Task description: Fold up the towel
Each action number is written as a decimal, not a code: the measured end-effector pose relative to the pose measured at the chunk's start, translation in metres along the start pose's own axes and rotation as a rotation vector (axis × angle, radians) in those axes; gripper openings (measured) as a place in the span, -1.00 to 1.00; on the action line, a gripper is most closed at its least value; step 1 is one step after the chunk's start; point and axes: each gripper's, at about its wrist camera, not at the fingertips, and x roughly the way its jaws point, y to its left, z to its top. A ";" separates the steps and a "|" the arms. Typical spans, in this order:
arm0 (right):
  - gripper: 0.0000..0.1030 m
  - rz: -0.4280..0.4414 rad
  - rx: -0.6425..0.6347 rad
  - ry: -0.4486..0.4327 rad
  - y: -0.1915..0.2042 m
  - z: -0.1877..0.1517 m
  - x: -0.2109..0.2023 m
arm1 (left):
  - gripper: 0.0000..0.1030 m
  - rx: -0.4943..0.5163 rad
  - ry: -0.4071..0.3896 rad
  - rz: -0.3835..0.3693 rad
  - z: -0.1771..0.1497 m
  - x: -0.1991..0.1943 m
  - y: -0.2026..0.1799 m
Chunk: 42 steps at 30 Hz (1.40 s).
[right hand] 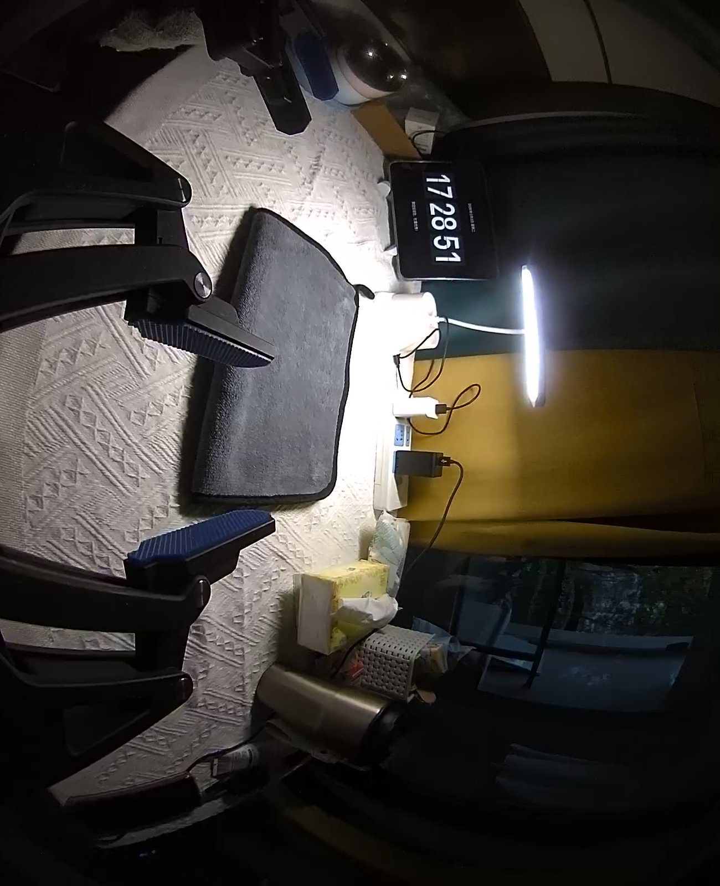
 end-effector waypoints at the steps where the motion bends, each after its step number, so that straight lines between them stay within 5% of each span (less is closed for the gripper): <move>1: 0.11 0.000 -0.001 -0.003 0.001 -0.001 -0.002 | 0.81 0.001 -0.005 0.001 -0.001 -0.003 -0.001; 42: 0.11 -0.070 -0.018 -0.220 0.020 -0.012 -0.127 | 0.81 0.041 -0.260 -0.025 -0.006 -0.120 -0.008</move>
